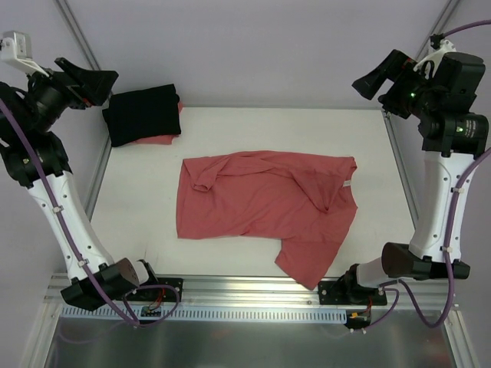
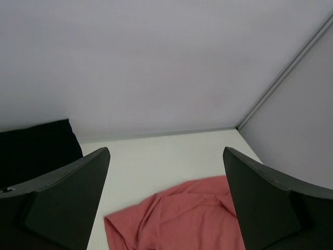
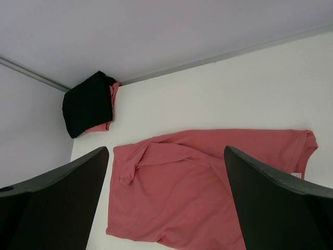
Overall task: Fold and stack the t-shirts
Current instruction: Fold the flattened tshirt in 1/3 of the way
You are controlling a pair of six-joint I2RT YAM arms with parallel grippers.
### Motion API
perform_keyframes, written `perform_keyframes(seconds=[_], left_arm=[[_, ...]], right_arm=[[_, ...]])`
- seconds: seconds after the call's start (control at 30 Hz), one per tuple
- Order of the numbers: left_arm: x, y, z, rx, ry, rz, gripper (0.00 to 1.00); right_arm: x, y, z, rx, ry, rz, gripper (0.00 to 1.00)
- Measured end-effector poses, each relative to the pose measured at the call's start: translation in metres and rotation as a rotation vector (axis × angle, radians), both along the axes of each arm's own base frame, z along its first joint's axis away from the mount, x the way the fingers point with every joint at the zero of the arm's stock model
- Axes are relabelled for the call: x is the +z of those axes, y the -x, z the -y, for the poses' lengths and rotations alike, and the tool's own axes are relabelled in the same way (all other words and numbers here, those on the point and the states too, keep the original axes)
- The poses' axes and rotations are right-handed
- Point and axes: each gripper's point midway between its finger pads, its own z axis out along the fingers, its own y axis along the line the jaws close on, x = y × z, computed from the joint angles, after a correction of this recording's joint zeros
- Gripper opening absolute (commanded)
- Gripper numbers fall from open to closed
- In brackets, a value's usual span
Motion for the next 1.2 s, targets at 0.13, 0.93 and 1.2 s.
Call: perform_keyframes(seconds=[0.13, 0.93, 1.2], left_arm=[[-0.033, -0.011, -0.001, -0.043, -0.004, -0.056, 0.76], [-0.375, -0.08, 0.141, -0.135, -0.471, -0.885, 0.62], [-0.428, -0.064, 0.206, -0.235, -0.582, -0.972, 0.56]], right_arm=[[-0.023, -0.007, -0.004, 0.032, 0.007, -0.06, 0.99], [-0.211, -0.023, -0.027, 0.064, -0.071, -0.399, 1.0], [-0.204, -0.029, -0.032, 0.089, -0.086, -0.354, 0.99]])
